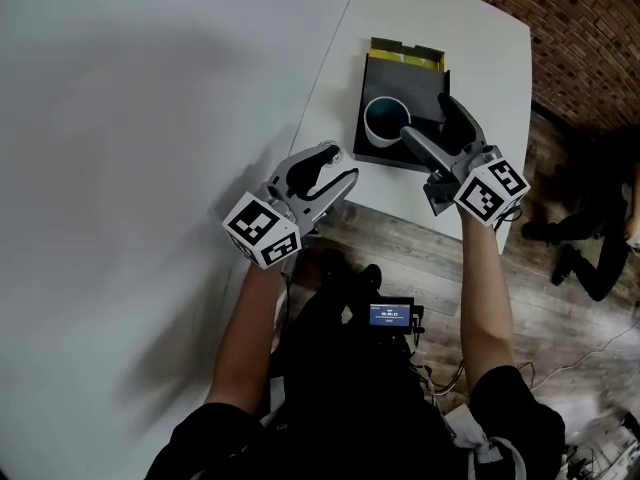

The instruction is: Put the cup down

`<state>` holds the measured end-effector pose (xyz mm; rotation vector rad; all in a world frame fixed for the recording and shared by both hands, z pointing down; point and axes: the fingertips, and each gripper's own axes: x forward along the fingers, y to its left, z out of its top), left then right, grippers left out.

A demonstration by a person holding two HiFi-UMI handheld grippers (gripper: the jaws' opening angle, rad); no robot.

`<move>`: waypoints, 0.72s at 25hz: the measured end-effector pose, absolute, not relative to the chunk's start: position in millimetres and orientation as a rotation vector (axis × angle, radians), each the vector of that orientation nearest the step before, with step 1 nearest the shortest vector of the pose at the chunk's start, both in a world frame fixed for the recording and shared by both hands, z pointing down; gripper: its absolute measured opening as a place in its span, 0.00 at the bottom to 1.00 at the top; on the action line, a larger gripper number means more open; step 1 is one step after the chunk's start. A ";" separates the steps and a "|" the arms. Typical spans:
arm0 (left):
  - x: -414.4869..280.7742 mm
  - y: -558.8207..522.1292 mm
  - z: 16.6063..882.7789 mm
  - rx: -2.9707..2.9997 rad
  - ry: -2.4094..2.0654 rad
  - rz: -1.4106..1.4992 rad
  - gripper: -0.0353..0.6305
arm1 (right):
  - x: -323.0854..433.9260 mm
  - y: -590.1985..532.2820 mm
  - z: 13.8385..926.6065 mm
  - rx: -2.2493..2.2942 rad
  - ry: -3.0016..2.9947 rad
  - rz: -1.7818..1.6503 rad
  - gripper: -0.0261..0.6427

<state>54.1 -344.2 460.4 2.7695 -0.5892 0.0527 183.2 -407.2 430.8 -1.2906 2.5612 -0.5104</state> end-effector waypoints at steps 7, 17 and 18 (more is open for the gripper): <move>59.1 -335.3 453.8 2.791 -0.558 0.051 0.35 | 184.8 -377.7 426.4 -1.329 2.619 -0.493 0.63; 66.8 -313.7 443.2 2.821 -0.502 0.056 0.35 | 174.1 -331.3 429.1 -1.432 2.729 -0.453 0.22; 67.7 -312.6 443.5 2.825 -0.492 0.057 0.35 | 173.0 -328.1 430.7 -1.446 2.739 -0.446 0.18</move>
